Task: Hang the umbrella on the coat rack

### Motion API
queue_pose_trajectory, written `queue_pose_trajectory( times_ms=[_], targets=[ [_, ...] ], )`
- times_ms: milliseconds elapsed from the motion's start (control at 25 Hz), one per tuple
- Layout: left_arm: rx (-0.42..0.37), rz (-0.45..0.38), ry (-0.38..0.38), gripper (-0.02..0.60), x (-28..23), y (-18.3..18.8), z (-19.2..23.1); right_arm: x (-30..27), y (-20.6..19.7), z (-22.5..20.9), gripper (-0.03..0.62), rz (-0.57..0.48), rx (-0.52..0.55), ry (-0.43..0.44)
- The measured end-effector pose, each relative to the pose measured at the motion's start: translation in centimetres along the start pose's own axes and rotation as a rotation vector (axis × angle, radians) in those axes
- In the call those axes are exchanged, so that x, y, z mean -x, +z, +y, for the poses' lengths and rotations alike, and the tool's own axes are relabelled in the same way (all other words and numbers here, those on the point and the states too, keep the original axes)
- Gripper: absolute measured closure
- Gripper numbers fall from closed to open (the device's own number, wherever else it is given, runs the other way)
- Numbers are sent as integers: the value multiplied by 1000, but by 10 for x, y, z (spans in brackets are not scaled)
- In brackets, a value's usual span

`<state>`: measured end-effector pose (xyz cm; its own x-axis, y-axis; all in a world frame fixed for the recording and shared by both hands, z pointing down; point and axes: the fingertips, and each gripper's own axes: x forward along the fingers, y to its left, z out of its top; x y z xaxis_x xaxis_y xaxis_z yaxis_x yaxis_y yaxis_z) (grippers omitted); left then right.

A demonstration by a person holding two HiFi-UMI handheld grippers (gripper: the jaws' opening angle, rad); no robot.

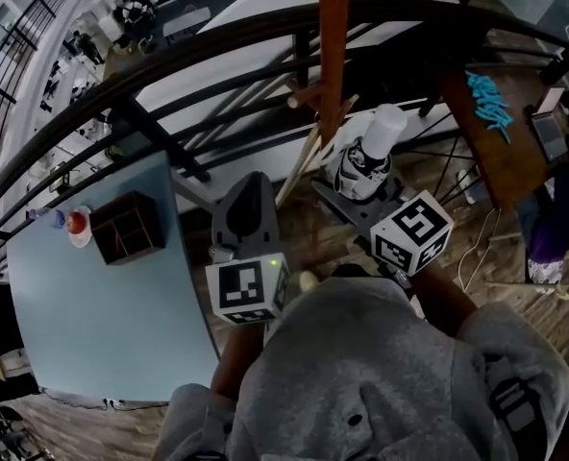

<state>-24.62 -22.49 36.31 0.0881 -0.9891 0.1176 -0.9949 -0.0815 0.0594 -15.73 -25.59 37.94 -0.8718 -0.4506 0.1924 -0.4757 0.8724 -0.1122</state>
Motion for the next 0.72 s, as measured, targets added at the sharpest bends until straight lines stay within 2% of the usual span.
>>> queue_pose_trajectory(
  times_ms=[720],
  targets=[
    [-13,-10,39,555,-25,15,15,-24,17,-23,339,-11,6,35]
  ],
)
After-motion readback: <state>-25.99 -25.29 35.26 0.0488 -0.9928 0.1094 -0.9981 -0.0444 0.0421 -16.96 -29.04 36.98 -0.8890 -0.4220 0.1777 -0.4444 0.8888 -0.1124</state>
